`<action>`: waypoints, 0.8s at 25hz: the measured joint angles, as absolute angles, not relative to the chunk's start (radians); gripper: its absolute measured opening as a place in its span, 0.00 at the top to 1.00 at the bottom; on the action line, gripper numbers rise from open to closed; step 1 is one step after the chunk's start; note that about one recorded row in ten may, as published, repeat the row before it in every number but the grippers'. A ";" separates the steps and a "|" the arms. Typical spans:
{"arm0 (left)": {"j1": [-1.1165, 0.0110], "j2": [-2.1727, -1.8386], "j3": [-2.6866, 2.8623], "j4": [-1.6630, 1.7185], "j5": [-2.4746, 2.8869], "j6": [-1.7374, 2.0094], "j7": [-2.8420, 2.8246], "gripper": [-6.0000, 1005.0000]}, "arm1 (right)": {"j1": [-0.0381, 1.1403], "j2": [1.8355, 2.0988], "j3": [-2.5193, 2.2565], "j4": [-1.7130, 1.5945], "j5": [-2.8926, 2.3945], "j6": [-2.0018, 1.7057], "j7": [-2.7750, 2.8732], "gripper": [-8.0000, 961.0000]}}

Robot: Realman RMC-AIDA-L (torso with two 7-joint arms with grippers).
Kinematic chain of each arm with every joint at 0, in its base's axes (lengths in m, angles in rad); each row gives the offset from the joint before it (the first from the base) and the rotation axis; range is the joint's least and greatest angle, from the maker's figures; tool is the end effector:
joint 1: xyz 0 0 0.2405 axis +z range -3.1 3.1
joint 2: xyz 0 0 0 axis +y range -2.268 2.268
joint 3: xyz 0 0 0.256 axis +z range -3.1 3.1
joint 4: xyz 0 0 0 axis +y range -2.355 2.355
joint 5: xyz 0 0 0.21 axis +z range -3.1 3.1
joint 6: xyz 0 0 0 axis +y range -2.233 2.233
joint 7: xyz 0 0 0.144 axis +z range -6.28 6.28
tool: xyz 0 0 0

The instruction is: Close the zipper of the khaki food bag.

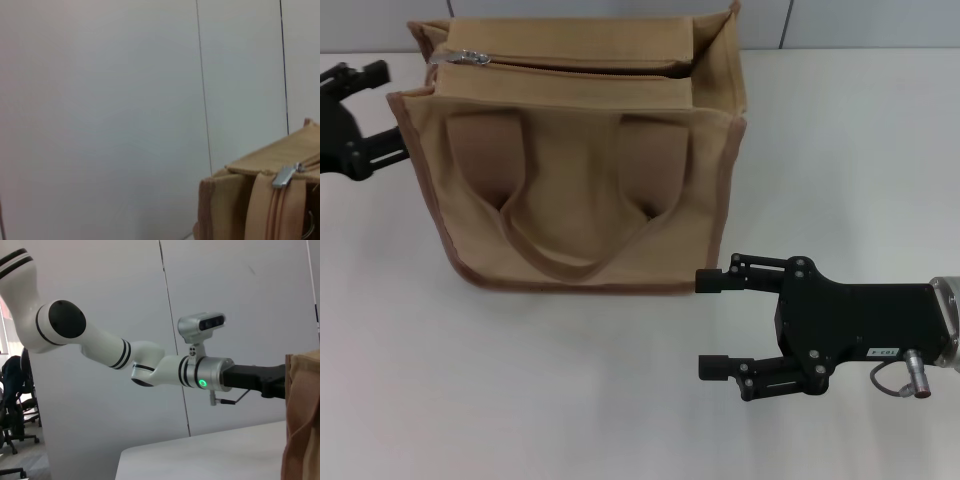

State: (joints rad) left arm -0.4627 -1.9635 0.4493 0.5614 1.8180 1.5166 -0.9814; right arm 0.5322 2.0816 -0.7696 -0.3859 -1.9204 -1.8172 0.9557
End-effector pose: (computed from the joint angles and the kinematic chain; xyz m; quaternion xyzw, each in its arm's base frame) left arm -0.3126 0.3381 0.0806 -0.8884 -0.1124 -0.2741 0.3506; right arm 0.2404 0.2683 -0.0388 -0.9341 0.0673 0.3507 0.0021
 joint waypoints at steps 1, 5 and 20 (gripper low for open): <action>-0.470 -1.968 0.463 0.561 1.819 1.496 -0.981 0.22 | 0.532 2.082 -0.769 -0.386 -1.920 -1.817 0.956 0.18; -0.497 -1.985 0.481 0.565 1.822 1.437 -0.976 0.22 | 0.530 2.082 -0.768 -0.385 -1.920 -1.818 0.956 0.18; -0.448 -1.995 0.461 0.582 1.666 1.456 -0.947 0.49 | 0.515 2.080 -0.741 -0.387 -1.911 -1.835 0.955 0.19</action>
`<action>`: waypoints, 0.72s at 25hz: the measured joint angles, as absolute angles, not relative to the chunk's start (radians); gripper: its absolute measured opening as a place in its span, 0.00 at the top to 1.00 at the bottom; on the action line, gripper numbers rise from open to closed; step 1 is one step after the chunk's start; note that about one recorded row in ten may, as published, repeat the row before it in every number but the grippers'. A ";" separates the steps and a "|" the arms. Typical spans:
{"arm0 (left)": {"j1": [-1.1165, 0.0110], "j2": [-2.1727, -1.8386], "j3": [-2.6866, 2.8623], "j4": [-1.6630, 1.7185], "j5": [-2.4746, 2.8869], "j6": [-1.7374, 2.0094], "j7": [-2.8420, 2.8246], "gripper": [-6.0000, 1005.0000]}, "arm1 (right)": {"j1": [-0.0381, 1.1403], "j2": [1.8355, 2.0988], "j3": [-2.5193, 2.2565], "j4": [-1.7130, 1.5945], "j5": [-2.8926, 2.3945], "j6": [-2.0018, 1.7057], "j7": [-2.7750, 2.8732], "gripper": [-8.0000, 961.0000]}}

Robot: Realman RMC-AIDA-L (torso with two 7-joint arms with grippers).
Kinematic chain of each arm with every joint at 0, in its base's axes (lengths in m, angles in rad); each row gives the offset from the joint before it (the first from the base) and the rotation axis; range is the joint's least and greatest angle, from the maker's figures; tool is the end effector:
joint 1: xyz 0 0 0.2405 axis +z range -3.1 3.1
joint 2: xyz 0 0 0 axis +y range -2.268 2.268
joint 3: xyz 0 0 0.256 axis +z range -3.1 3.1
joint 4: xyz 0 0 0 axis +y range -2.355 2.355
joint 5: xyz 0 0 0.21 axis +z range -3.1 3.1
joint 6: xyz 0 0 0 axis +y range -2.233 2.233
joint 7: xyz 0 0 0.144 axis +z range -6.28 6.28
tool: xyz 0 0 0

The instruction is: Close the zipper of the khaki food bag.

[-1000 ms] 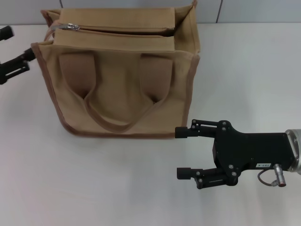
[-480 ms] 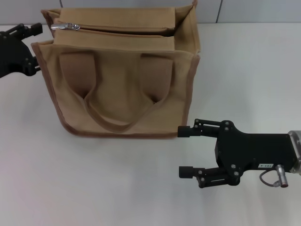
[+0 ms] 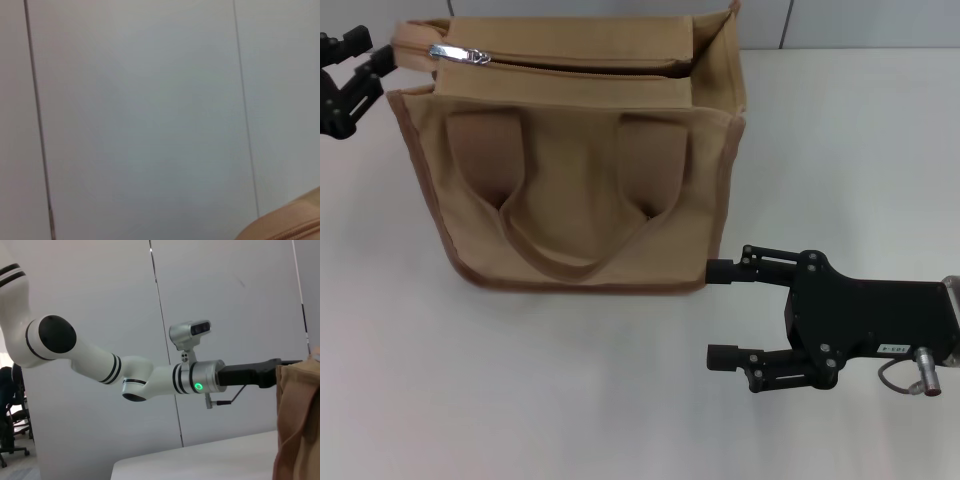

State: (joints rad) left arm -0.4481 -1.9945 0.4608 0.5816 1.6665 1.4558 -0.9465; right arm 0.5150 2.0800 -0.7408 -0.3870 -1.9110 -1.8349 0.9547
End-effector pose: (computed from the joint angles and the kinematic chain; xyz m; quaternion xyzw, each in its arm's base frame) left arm -0.3090 0.3458 0.0889 -0.8517 -0.1096 -0.3039 0.4125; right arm 0.2436 0.2661 -0.0336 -0.9280 0.0741 0.3649 0.0150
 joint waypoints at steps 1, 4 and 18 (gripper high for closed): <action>-0.444 -1.991 0.462 0.578 1.659 1.470 -0.947 0.54 | 0.514 2.080 -0.741 -0.387 -1.911 -1.835 0.955 0.19; -0.437 -1.985 0.462 0.572 1.656 1.520 -0.949 0.68 | 0.513 2.080 -0.741 -0.386 -1.904 -1.837 0.954 0.19; -0.464 -2.007 0.460 0.580 1.653 1.668 -0.948 0.99 | 0.515 2.079 -0.739 -0.387 -1.882 -1.880 0.957 0.20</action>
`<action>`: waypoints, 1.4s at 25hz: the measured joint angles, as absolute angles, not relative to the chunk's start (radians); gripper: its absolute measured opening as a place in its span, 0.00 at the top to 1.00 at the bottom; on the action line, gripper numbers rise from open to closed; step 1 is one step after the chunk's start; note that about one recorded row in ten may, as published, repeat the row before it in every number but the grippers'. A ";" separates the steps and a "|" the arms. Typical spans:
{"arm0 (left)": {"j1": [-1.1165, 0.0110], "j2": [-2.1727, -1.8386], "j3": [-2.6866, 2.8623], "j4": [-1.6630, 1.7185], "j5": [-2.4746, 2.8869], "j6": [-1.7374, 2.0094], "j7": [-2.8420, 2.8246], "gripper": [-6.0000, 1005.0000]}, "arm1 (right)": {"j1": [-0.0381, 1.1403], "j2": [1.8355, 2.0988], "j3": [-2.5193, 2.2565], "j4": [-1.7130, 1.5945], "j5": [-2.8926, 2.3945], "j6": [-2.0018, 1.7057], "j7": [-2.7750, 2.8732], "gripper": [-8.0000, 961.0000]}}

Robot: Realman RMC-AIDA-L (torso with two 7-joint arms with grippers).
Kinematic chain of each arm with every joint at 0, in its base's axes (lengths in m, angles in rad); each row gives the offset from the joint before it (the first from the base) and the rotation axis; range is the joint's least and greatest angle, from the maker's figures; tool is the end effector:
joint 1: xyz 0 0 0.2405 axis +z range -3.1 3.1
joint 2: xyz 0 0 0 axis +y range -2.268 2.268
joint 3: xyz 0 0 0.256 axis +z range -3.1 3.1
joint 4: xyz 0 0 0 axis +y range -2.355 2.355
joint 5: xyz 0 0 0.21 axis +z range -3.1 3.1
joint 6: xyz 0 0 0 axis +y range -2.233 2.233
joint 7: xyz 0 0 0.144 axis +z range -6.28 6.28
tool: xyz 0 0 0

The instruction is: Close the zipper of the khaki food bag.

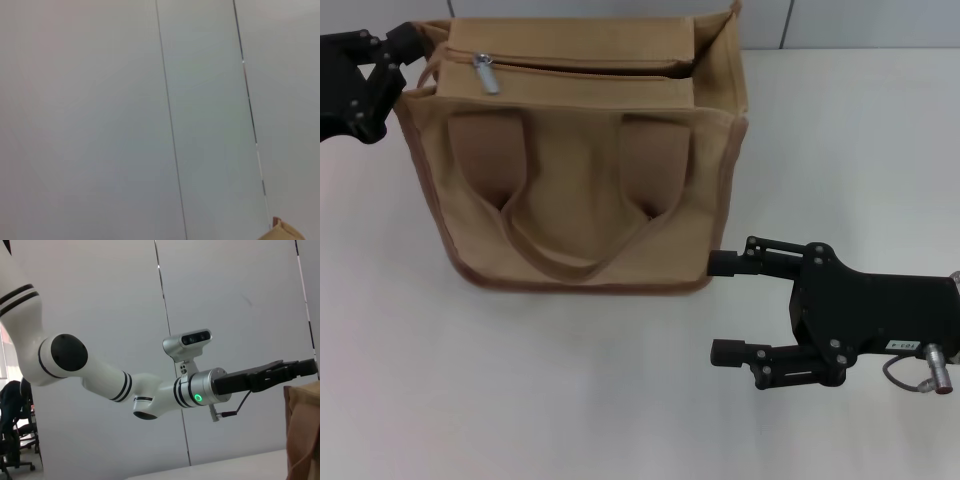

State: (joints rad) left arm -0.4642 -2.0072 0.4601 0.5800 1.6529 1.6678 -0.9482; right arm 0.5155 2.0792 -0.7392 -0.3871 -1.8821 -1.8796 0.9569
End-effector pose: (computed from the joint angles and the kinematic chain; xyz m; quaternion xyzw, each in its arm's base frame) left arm -0.2779 0.3308 0.0820 -0.8592 -0.0539 -0.3769 0.3417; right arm 0.2383 0.2644 -0.0282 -0.9192 0.0670 0.3879 0.0092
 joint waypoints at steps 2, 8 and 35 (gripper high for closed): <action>-0.465 -2.007 0.458 0.582 1.651 1.675 -0.953 1.00 | 0.515 2.079 -0.736 -0.387 -1.882 -1.882 0.959 0.20; -0.425 -1.965 0.437 0.576 1.651 1.650 -1.033 0.99 | 0.500 2.079 -0.728 -0.386 -1.882 -1.891 0.959 0.20; -0.424 -2.018 0.468 0.644 1.795 1.496 -0.891 0.40 | 0.498 2.080 -0.718 -0.385 -1.882 -1.895 0.978 0.21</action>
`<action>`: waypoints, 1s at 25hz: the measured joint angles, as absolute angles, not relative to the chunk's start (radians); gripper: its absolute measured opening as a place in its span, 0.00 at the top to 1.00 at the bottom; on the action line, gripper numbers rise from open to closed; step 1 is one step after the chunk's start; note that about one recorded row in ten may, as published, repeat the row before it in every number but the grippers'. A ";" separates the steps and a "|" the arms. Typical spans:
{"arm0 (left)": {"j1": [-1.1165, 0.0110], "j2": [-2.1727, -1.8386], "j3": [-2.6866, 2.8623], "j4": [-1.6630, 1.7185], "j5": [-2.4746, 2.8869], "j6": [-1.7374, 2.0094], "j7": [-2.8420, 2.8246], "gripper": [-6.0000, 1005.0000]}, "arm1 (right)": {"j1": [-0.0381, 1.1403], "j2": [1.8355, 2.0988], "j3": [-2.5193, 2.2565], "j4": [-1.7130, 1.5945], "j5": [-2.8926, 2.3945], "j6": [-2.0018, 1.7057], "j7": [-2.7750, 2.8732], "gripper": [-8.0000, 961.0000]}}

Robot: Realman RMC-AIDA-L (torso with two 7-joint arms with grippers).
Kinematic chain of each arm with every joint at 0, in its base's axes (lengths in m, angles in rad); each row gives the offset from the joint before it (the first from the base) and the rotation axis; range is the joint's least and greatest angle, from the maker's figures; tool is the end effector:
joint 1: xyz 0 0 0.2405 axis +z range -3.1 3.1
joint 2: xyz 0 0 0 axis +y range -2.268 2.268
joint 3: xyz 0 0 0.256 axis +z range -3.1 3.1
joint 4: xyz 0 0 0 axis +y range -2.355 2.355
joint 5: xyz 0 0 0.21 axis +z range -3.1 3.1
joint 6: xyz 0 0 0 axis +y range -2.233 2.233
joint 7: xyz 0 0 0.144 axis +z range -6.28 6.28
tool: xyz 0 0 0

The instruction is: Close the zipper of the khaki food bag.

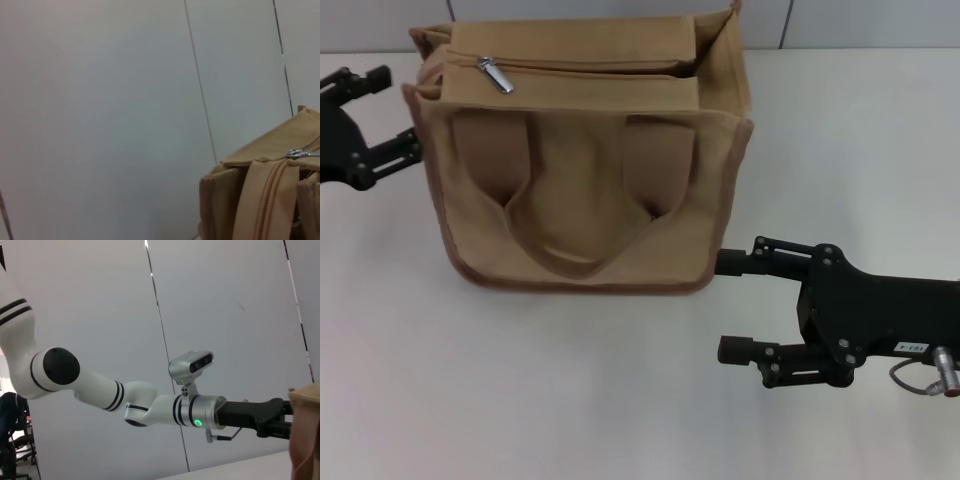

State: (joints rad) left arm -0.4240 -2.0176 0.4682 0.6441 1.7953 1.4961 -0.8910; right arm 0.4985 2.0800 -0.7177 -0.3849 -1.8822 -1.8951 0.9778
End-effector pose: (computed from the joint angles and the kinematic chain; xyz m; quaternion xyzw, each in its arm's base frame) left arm -0.3128 0.3312 0.0744 -0.8877 -0.0703 -0.2515 0.3793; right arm 0.2418 0.2602 -0.0257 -0.9135 0.0844 0.3979 0.0114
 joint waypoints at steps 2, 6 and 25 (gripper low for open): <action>-0.416 -2.014 0.464 0.658 1.795 1.516 -0.897 0.35 | 0.498 2.080 -0.712 -0.385 -1.882 -1.895 0.979 0.22; -0.395 -1.994 0.455 0.689 1.782 1.559 -0.915 0.26 | 0.497 2.080 -0.703 -0.385 -1.882 -1.895 0.987 0.22; -0.455 -2.042 0.527 0.696 1.791 1.395 -0.850 0.35 | 0.499 2.079 -0.703 -0.385 -1.871 -1.895 0.994 0.23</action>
